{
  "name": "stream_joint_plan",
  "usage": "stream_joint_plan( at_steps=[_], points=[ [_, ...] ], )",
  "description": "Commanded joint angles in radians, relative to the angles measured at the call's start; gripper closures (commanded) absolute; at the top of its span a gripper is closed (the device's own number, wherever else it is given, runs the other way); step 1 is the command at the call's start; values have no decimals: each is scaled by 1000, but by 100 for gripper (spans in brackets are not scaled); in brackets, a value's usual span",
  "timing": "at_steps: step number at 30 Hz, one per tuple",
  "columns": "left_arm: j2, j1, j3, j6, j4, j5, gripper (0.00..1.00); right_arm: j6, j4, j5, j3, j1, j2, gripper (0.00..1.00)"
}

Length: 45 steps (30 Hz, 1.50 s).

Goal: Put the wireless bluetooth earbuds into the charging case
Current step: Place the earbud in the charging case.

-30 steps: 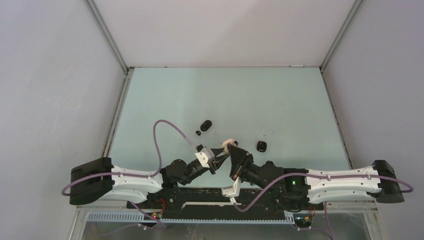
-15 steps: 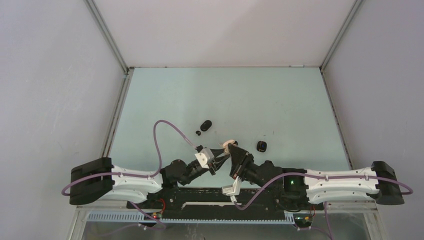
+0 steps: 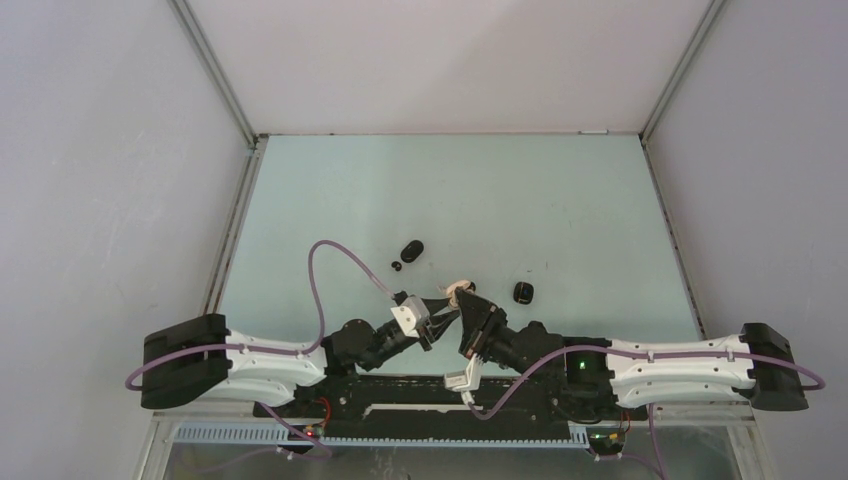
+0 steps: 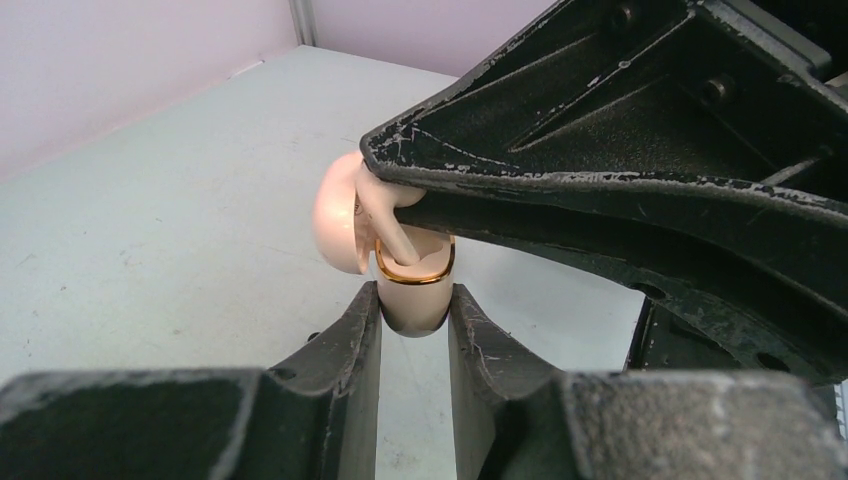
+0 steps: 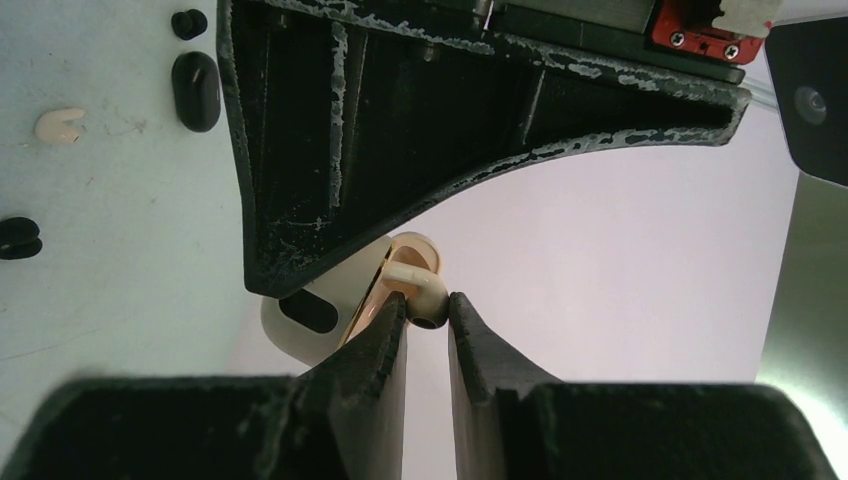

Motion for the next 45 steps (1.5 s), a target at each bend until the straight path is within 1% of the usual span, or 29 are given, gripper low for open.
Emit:
stream_joint_plan(
  at_steps=[1,4,7,11,13,14,19,23,29,37,45],
  points=[
    [1,-7,9,0,89,-3,100,-43,47,-12,-21,11,6,100],
    [3,-8,6,-5,100,3,100,-61,86,-11,-38,11,15,100],
    [5,-7,6,-10,101,7,100,-68,81,-11,-39,12,20,100],
    [5,-8,0,-28,127,-26,100,-88,88,-14,-41,31,24,100],
    [5,-6,-3,-29,132,-43,100,-100,93,-12,-42,38,28,92],
    [5,-6,-5,-29,135,-49,100,-105,96,-12,-42,39,30,90],
    [4,-6,-16,-34,148,-65,100,-115,97,-6,-42,42,33,89],
    [7,-6,-19,-37,152,-75,100,-123,94,-2,-41,43,32,84],
    [24,-6,-12,-37,150,-74,100,-149,97,-1,-42,55,32,82],
    [40,-7,-6,-50,150,-68,100,-158,59,10,-41,63,29,68],
    [47,-7,-6,-68,150,-65,100,-142,23,24,-35,65,29,63]
  ],
)
